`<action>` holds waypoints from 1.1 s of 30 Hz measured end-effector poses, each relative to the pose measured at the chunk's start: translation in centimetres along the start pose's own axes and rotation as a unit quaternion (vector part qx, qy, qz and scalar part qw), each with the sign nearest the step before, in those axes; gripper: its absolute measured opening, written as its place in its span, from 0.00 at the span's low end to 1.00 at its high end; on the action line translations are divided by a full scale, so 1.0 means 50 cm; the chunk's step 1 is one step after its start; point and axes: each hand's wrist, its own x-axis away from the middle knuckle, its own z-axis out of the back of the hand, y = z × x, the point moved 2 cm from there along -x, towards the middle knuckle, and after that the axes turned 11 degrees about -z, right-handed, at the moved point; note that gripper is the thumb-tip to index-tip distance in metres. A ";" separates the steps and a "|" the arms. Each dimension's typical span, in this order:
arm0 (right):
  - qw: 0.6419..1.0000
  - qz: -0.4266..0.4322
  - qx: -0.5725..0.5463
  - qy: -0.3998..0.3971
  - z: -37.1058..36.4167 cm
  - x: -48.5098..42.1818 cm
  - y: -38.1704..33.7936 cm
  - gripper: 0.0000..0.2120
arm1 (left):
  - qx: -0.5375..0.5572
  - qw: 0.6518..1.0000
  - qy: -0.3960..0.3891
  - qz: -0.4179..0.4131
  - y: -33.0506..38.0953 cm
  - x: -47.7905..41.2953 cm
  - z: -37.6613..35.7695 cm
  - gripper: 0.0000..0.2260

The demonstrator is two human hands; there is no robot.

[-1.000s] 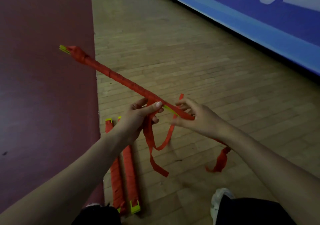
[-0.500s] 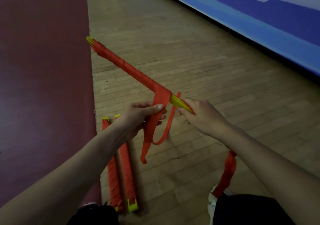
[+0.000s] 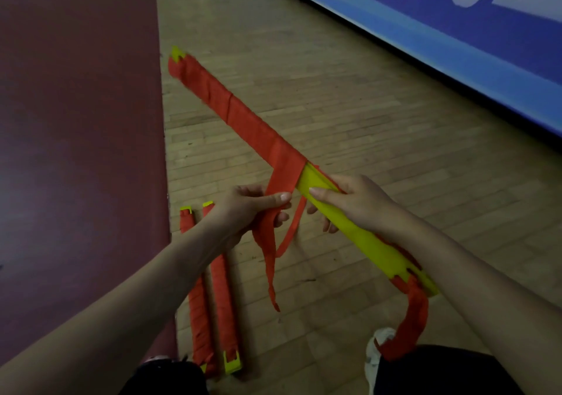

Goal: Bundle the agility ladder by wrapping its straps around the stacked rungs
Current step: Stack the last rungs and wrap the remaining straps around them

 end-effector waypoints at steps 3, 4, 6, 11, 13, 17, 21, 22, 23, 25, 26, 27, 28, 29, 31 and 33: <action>0.992 -0.013 -0.110 -0.056 0.004 0.004 -0.007 0.10 | 0.019 1.000 -0.002 0.001 0.000 0.000 -0.003 0.07; 0.987 -0.013 -0.144 -0.076 0.005 0.008 -0.009 0.10 | 0.027 1.000 -0.009 -0.002 0.002 0.000 -0.004 0.09; 0.974 -0.015 -0.194 -0.117 0.003 0.015 -0.014 0.11 | 0.028 0.999 -0.033 -0.021 0.010 0.002 -0.007 0.09; 0.944 -0.037 -0.247 -0.214 -0.010 0.028 -0.021 0.16 | 0.030 0.985 -0.129 -0.106 0.023 0.007 -0.004 0.06; 0.932 -0.051 -0.261 -0.247 -0.019 0.034 -0.021 0.17 | 0.055 0.975 -0.172 -0.128 0.027 0.010 -0.001 0.13; 0.925 -0.105 -0.237 -0.279 -0.038 0.039 -0.013 0.22 | 0.046 0.972 -0.179 -0.142 0.035 0.023 0.001 0.26; 0.946 -0.127 -0.141 -0.263 -0.042 0.029 -0.005 0.29 | 0.024 0.980 -0.149 -0.131 0.035 0.028 0.006 0.22; 0.961 -0.113 -0.114 -0.226 -0.041 0.021 -0.002 0.31 | 0.016 0.983 -0.133 -0.127 0.035 0.025 0.009 0.18; 0.975 -0.099 -0.093 -0.178 -0.042 0.011 0.003 0.32 | 0.009 0.986 -0.112 -0.124 0.036 0.021 0.012 0.14; 0.991 -0.069 -0.062 -0.093 -0.044 -0.004 0.011 0.33 | -0.005 0.991 -0.064 -0.115 0.035 0.009 0.022 0.12; 0.995 -0.052 -0.038 -0.071 -0.047 -0.008 0.016 0.32 | -0.010 0.993 -0.041 -0.110 0.032 0.003 0.026 0.12; 0.998 -0.035 0.001 -0.059 -0.050 -0.010 0.022 0.31 | -0.013 0.994 -0.022 -0.105 0.031 0.000 0.028 0.13; 0.997 -0.016 0.057 -0.047 -0.053 -0.010 0.027 0.30 | -0.013 0.995 -0.004 -0.100 0.027 -0.002 0.029 0.15; 0.993 0.003 0.116 -0.020 -0.056 -0.011 0.032 0.27 | -0.013 0.995 0.014 -0.095 0.026 -0.001 0.028 0.17; 0.981 0.037 0.181 0.063 -0.057 -0.013 0.032 0.16 | -0.012 0.994 0.035 -0.099 0.027 -0.001 0.022 0.17; 0.974 0.053 0.189 0.113 -0.051 -0.014 0.024 0.10 | -0.008 0.993 0.036 -0.112 0.029 -0.001 0.010 0.13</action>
